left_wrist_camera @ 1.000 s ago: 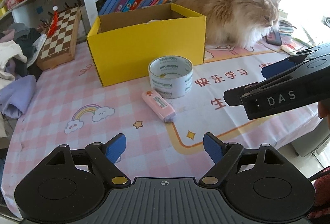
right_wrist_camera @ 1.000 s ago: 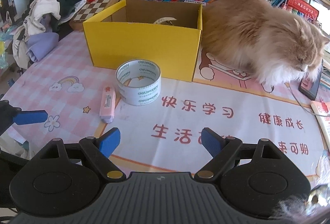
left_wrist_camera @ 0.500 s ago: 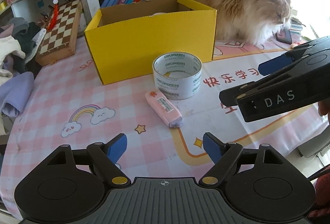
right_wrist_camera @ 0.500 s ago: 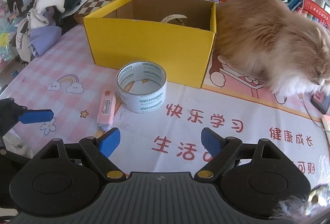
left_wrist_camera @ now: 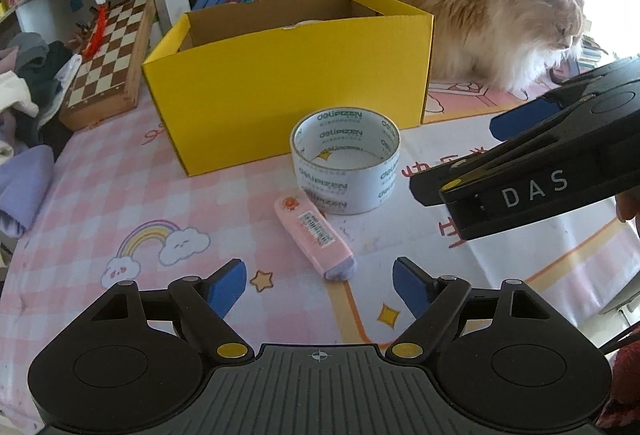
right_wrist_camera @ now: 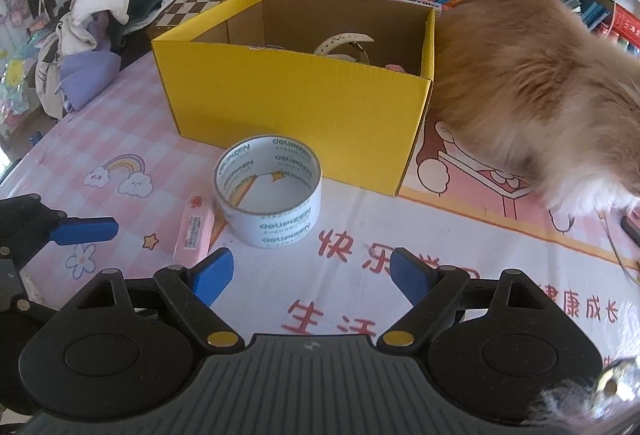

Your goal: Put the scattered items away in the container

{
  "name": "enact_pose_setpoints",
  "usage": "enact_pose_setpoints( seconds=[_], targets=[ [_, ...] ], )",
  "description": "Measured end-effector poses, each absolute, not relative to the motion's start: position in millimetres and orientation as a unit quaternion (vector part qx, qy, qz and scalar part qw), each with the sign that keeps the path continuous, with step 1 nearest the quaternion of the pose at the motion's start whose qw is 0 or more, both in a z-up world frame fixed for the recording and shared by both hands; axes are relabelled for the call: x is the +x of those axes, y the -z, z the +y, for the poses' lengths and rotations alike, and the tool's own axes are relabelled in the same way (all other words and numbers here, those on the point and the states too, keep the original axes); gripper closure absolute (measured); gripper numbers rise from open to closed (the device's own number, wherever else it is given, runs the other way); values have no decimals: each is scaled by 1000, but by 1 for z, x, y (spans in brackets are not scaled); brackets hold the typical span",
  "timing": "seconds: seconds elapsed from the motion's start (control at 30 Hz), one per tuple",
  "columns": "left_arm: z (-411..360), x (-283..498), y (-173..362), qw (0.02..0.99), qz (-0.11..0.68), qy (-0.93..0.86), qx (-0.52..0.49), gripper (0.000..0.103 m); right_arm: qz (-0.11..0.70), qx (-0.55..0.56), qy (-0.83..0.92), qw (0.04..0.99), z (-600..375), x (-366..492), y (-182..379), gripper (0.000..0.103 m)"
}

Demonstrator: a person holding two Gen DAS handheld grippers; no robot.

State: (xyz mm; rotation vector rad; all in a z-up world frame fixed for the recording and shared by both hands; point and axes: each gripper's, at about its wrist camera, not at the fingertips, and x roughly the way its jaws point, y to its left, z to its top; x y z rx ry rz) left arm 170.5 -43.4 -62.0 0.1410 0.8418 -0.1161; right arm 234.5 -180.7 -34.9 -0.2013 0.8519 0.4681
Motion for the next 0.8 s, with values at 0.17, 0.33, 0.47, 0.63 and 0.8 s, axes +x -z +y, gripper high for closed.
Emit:
enact_pose_setpoints(
  seconds=[0.17, 0.33, 0.47, 0.63, 0.8],
  targets=[
    [-44, 184, 64, 908, 410, 48, 67, 21, 410, -99, -234, 876, -180, 247, 37, 18],
    [-44, 200, 70, 906, 416, 42, 63, 25, 410, -94, -245, 873, -178, 260, 37, 18],
    [-44, 210, 76, 902, 425, 44, 62, 34, 412, -93, -254, 870, -172, 269, 39, 18],
    [-34, 213, 80, 898, 436, 32, 51, 39, 420, -92, -268, 863, -161, 283, 43, 18],
    [-26, 213, 79, 896, 441, 22, 50, 39, 419, -90, -282, 858, -151, 291, 46, 18]
  ],
)
